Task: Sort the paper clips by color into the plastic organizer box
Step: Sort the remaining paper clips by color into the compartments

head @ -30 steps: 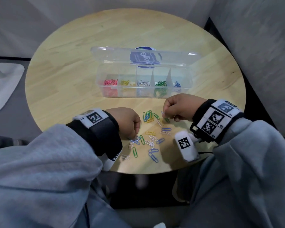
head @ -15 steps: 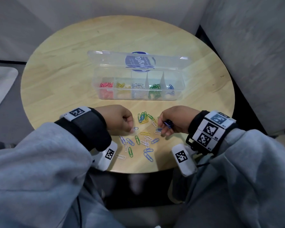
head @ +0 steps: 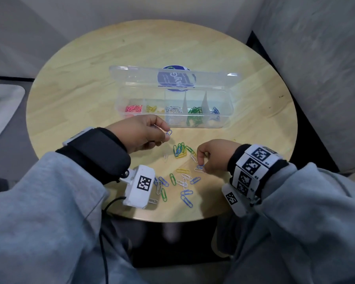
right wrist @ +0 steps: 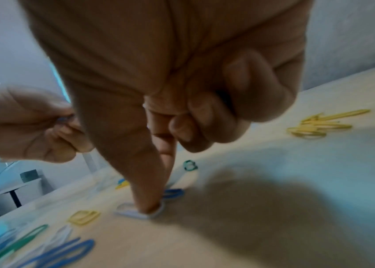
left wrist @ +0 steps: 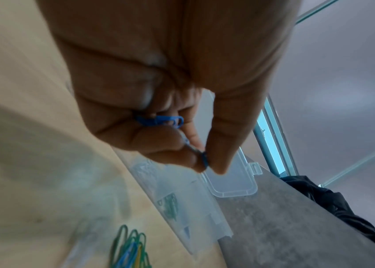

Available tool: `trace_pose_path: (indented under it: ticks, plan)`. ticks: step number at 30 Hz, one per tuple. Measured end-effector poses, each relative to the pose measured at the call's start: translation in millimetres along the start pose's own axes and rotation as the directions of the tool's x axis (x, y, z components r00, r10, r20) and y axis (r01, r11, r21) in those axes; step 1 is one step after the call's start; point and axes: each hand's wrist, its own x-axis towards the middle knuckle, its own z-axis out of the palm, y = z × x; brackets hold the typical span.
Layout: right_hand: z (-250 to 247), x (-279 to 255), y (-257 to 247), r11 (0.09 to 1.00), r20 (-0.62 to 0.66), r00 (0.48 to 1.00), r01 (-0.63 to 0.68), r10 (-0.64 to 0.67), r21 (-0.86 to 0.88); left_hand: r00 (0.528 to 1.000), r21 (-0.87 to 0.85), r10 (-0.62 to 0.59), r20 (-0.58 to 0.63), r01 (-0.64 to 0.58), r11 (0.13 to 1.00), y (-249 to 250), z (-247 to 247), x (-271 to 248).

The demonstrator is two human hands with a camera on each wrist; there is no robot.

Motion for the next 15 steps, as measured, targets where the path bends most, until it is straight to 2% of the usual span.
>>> trace_pose_path:
  ticks: [6,8,10,12,15]
  plan:
    - [-1.2,3.7,3.1,1.0,0.043,0.999,-0.016,0.017,-0.019,0.997,-0.187,-0.077,0.022,0.08,0.979,1.8,-1.5,0.6]
    - [-8.0,3.2,10.3,0.996,0.058,0.998,-0.03,0.025,0.087,0.995,-0.257,-0.098,0.036,0.104,0.961,2.5,-1.3,1.1]
    - [-18.8,2.4,16.5,0.96,0.052,0.998,-0.037,0.023,0.279,0.994,-0.323,-0.107,0.035,0.113,0.94,4.0,-1.8,1.2]
    - [-27.1,1.6,20.6,0.837,0.021,0.999,-0.04,0.034,0.546,0.993,-0.377,-0.117,0.022,0.117,0.919,5.4,-3.3,1.3]
    - [-31.1,3.3,25.0,0.542,0.009,0.998,-0.039,0.058,0.84,0.991,-0.409,-0.131,0.005,0.122,0.904,6.8,-3.4,2.0]
